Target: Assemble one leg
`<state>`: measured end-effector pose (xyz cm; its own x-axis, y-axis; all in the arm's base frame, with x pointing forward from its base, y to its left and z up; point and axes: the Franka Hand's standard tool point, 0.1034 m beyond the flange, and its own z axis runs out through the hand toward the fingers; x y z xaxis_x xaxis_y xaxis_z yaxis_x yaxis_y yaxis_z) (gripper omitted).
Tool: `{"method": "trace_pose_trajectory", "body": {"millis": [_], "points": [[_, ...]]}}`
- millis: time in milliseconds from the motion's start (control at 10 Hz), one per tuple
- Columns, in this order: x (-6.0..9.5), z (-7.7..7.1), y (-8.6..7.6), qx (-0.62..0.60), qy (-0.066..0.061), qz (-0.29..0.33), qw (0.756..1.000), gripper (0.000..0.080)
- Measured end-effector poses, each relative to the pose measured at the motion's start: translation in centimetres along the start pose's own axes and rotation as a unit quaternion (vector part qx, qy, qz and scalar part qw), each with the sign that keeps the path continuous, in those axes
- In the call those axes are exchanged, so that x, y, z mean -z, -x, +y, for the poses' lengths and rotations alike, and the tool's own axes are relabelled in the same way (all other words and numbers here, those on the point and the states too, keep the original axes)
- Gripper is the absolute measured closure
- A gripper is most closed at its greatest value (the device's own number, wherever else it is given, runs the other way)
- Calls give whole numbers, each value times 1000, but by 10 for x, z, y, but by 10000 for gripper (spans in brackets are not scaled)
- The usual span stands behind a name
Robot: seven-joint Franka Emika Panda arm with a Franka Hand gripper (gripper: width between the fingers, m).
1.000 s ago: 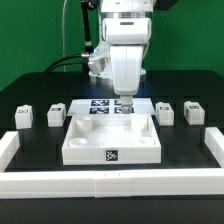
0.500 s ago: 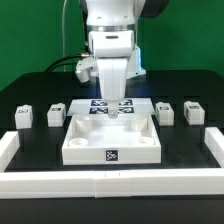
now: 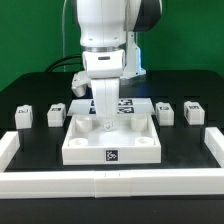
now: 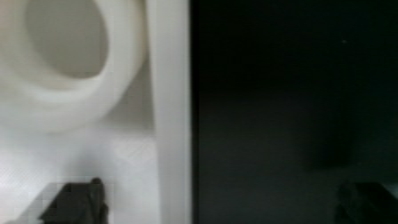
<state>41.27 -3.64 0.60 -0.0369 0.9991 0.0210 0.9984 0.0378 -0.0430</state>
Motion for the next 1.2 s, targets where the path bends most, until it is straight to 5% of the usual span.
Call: {"method": "trace_pose_trajectory", "body": {"millis": [100, 300, 400, 500, 600, 700, 1200], "points": [[2, 4, 1, 0, 4, -1, 1000, 150], [1, 3, 1, -2, 2, -1, 1000, 408], [1, 3, 1, -2, 2, -1, 1000, 408], [1, 3, 1, -2, 2, -1, 1000, 603], [1, 3, 1, -2, 3, -1, 1000, 603], [2, 4, 2, -3, 4, -1, 1000, 728], [2, 4, 2, -3, 4, -1, 1000, 742]]}}
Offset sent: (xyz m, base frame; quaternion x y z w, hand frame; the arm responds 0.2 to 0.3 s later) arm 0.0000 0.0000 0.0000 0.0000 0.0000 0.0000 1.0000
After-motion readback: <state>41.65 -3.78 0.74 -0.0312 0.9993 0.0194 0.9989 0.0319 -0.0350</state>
